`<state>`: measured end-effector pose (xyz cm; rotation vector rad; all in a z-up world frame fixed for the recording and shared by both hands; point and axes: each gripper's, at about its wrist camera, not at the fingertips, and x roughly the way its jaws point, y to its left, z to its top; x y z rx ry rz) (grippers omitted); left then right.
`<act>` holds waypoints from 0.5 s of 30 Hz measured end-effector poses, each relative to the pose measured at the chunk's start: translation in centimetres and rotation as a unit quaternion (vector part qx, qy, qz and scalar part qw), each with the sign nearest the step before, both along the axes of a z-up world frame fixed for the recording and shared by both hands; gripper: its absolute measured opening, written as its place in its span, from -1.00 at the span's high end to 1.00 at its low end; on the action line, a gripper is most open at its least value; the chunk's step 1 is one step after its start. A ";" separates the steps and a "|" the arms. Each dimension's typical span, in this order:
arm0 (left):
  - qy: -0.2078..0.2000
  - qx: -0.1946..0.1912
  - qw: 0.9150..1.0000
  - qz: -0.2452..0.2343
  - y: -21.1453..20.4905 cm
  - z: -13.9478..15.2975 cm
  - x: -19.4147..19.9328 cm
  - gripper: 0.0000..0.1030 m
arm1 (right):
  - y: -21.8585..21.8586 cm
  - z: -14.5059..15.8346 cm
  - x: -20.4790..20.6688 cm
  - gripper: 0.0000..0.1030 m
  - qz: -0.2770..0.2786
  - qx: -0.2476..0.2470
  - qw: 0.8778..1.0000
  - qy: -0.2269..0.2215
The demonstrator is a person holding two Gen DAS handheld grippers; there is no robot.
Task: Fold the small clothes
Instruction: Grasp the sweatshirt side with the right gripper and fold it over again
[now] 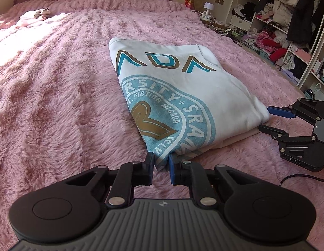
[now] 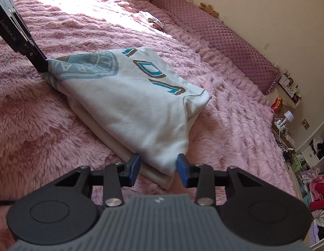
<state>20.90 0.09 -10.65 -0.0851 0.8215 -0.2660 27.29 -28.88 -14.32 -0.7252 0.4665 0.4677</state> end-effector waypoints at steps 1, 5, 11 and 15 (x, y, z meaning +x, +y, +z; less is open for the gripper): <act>0.001 -0.001 1.000 0.001 0.0 0.0 0.0 0.69 | 0.1 -0.2 -0.2 0.35 0.007 -0.010 1.000 -0.002; 0.002 -0.001 1.000 0.003 0.0 -0.1 0.1 0.69 | 0.4 -0.7 -0.6 0.35 0.008 -0.028 0.999 -0.029; 0.005 -0.003 1.000 0.008 -0.1 -0.2 0.2 0.70 | 1.4 -1.4 -0.8 0.55 0.025 -0.077 0.994 -0.075; -0.003 0.003 1.000 0.013 -0.2 0.1 -0.1 0.84 | 1.1 -0.8 -0.7 1.00 0.015 -0.054 0.997 -0.053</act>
